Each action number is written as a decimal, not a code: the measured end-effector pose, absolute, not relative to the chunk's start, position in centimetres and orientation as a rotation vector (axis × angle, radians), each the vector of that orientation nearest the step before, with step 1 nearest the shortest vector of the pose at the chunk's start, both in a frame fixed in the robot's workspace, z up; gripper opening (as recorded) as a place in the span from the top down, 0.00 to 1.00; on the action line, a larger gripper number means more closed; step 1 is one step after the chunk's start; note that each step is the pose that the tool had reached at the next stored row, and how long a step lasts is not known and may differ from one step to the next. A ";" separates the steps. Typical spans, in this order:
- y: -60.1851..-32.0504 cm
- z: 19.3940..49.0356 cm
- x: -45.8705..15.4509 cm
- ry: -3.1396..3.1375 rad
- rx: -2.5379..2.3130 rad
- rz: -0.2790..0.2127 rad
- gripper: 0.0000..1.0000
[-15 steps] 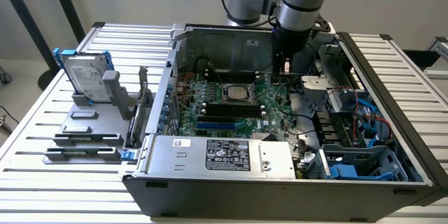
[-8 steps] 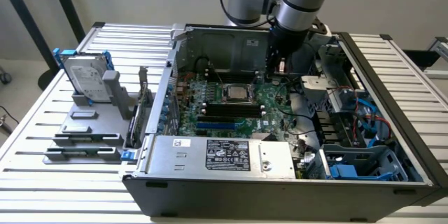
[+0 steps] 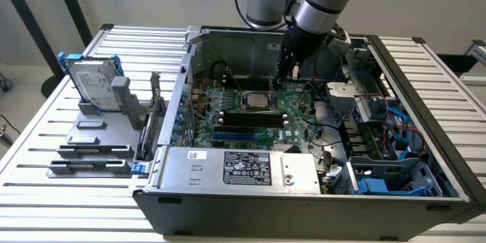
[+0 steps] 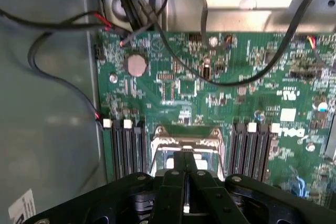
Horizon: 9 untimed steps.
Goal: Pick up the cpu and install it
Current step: 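Close the cpu cover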
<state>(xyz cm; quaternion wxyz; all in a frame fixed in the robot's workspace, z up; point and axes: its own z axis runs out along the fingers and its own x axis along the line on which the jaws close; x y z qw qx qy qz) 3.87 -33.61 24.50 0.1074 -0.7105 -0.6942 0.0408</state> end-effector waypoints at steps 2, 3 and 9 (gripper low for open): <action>-33.6 24.5 3.6 -2.027 -2.078 0.150 0.89; -33.6 24.5 3.5 -2.020 -2.071 0.164 0.89; -33.6 24.5 2.6 -1.981 -2.036 0.234 0.89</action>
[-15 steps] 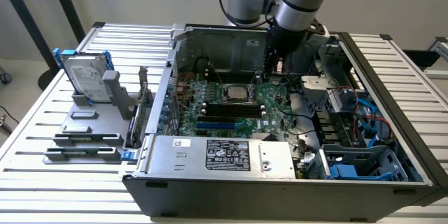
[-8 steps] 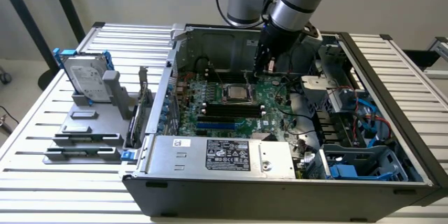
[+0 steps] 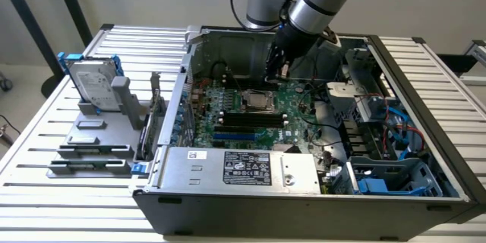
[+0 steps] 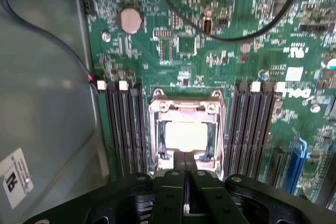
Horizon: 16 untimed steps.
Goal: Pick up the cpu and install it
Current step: 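Close the cpu cover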
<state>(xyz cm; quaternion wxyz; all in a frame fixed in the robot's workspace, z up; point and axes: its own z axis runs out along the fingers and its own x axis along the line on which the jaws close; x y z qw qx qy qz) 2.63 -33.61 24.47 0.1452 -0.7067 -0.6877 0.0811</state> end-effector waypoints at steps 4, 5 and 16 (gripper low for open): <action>-33.6 24.2 1.7 -1.971 -2.025 0.253 0.89; -33.6 24.1 1.4 -1.970 -2.024 0.254 0.89; -33.6 22.1 -1.1 -1.969 -2.023 0.256 0.89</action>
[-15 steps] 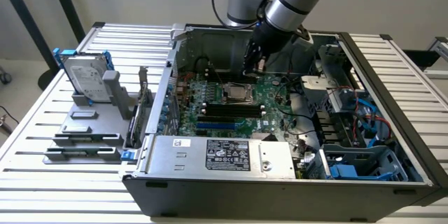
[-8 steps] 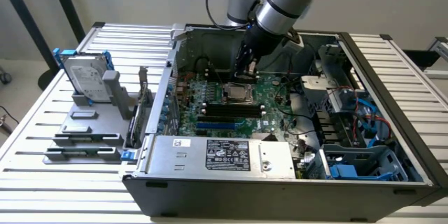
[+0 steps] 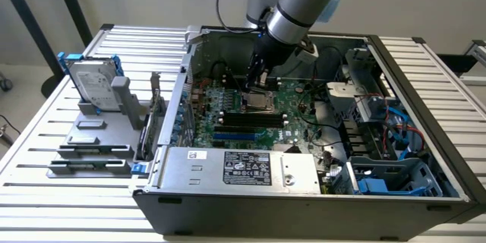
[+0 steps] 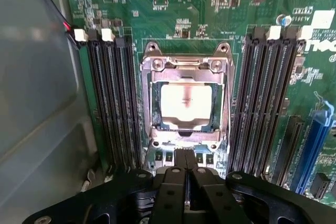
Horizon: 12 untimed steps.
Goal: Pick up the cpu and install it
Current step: 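Close the cpu cover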
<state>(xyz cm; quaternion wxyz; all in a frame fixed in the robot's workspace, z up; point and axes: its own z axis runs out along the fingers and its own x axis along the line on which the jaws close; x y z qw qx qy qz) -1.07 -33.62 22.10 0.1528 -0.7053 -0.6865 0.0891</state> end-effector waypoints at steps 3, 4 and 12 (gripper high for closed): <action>-33.6 21.6 -1.2 -1.969 -2.023 0.256 0.89; -33.6 21.4 -1.2 -1.969 -2.023 0.256 0.89; -33.6 20.1 -1.7 -1.969 -2.023 0.256 0.89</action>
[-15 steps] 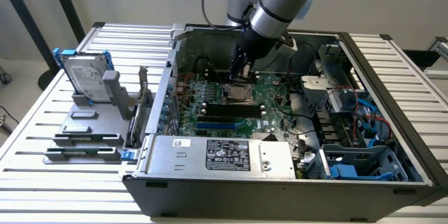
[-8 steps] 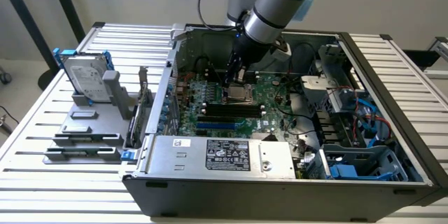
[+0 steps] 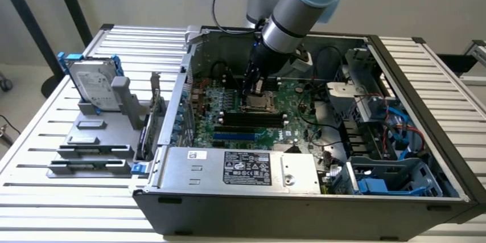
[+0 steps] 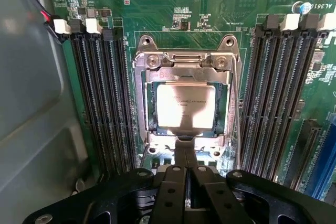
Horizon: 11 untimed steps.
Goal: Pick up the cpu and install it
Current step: 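Close the cpu cover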
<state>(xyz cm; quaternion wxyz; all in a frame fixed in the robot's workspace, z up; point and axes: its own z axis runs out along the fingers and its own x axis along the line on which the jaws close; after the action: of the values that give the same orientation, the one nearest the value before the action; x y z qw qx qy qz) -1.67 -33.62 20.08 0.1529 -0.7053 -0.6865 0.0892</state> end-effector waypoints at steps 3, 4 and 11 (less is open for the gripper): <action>-33.6 19.8 -1.8 -1.969 -2.023 0.256 0.89; -33.6 19.8 -1.8 -1.969 -2.023 0.256 0.89; -33.7 19.4 -1.8 -1.968 -2.020 0.252 0.89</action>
<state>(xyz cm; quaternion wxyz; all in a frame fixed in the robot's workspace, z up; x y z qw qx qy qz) -1.80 -33.69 19.38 0.1544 -0.7050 -0.6866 0.0879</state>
